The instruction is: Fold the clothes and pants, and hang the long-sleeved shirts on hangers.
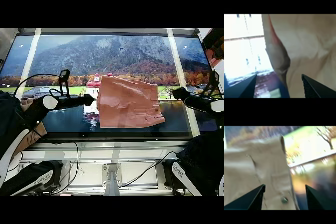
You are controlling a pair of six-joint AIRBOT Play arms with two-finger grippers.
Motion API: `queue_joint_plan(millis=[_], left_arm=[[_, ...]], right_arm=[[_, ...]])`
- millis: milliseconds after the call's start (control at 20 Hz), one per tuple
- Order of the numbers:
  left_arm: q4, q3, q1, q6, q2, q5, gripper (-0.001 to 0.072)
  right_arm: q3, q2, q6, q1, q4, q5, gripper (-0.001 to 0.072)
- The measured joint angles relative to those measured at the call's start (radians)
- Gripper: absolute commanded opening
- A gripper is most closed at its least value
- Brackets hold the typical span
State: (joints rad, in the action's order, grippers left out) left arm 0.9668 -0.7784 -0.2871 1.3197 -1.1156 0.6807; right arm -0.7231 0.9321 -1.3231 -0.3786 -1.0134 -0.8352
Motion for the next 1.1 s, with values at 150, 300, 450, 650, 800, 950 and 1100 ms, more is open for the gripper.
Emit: queue_joint_plan(millis=[150, 300, 450, 650, 800, 950, 1100], left_arm=[[-0.038, 0.0, 0.013, -0.049, -0.04, 0.056, 0.0649], [-0.175, 0.0, 0.018, -0.151, -0.119, 0.054, 0.0651], [-0.383, -0.002, 0.019, -0.313, -0.206, 0.018, 0.0651], [-0.582, -0.035, 0.008, -0.454, -0.319, -0.018, 0.0582], [-0.64, -0.083, -0.029, -0.503, -0.39, -0.023, 0.0339], [-0.663, -0.128, -0.06, -0.525, -0.439, -0.027, 0.0014], [-0.662, -0.18, -0.059, -0.566, -0.442, -0.012, 0.0012]], right_arm=[[-0.001, 0.033, 0.06, -0.05, -0.015, -0.17, 0.0551], [0.004, 0.079, 0.092, -0.062, -0.024, -0.27, 0.0551], [0.006, 0.116, 0.122, -0.067, -0.024, -0.341, 0.0551], [0.007, 0.134, 0.157, -0.069, -0.013, -0.377, 0.0551], [0.007, 0.138, 0.167, -0.069, -0.01, -0.38, 0.0551], [0.007, 0.14, 0.171, -0.069, -0.008, -0.376, 0.0551], [0.007, 0.14, 0.173, -0.069, -0.008, -0.382, 0.0551]])
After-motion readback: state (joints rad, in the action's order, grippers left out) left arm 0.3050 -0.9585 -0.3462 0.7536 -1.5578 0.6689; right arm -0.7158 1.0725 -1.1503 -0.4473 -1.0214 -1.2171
